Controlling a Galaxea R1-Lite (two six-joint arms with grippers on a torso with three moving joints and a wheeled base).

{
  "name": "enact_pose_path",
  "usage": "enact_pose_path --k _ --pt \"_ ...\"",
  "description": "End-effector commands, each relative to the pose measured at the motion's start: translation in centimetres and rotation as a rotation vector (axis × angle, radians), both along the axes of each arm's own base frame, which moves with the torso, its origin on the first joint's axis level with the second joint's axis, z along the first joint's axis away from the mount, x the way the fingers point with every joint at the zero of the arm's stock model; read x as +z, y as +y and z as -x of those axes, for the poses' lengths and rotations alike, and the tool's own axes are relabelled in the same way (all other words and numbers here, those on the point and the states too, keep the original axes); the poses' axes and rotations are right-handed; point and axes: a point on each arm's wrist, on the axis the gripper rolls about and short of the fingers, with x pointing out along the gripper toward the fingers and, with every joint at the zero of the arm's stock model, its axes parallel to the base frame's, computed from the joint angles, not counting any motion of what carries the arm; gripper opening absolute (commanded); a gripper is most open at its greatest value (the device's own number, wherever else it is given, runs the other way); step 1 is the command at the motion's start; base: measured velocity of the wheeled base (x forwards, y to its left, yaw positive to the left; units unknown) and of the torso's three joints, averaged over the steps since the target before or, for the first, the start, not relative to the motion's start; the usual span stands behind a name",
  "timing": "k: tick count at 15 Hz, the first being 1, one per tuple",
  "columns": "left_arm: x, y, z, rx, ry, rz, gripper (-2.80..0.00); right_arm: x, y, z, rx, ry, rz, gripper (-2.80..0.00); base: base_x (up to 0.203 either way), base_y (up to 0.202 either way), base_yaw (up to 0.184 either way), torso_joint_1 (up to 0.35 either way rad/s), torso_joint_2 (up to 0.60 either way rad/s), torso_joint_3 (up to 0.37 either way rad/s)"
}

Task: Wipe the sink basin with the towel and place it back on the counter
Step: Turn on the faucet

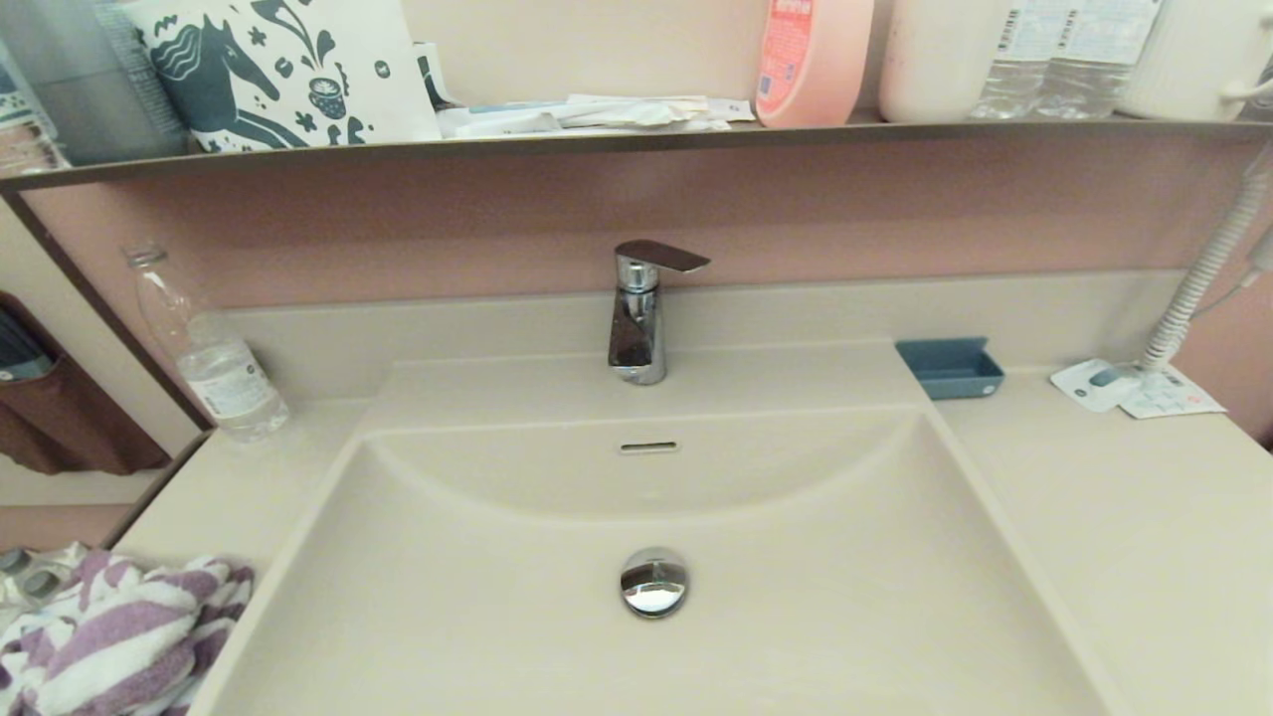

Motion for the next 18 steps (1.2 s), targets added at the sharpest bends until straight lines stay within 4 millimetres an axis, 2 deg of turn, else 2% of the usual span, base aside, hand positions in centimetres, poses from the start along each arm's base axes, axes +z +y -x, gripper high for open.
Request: enact_pose_path --k 1,4,6,8,10,14,16,18 --pt "0.0 0.0 0.0 0.000 0.000 0.001 -2.80 3.9 0.1 -2.8 0.027 0.102 -0.002 -2.80 0.000 0.000 0.000 0.000 0.00 0.000" --pt "0.0 0.0 0.0 0.000 0.000 0.000 -2.80 6.8 0.2 -7.1 0.076 0.201 -0.005 -2.80 0.000 0.000 0.000 0.000 0.00 0.000" --pt "0.0 0.0 0.0 0.000 0.000 0.000 -2.80 7.7 0.5 -11.4 0.120 0.264 -0.003 -2.80 0.000 0.000 0.000 0.000 0.00 0.000" --pt "0.0 0.0 0.0 0.000 0.000 0.001 -2.80 8.1 1.9 -14.7 0.200 0.293 0.017 -2.80 0.000 0.000 0.000 0.000 0.00 0.000" --pt "0.0 0.0 0.0 0.000 0.000 0.001 -2.80 8.0 4.9 -17.2 0.269 0.319 0.051 -2.80 0.000 0.000 0.000 0.000 0.00 0.000" --pt "0.0 0.0 0.0 0.000 0.000 0.000 -2.80 7.9 12.3 -23.2 0.232 0.289 0.082 -2.80 0.000 0.000 0.000 0.000 0.00 0.000" --pt "0.0 0.0 0.0 0.000 0.000 0.000 -2.80 7.9 15.5 -25.1 0.219 0.267 0.086 -2.80 0.000 0.000 0.000 0.000 0.00 0.000" --pt "0.0 0.0 0.0 0.000 0.000 0.001 -2.80 8.6 17.6 -26.3 0.225 0.212 0.061 -2.80 0.000 0.000 0.000 0.000 0.00 0.000"
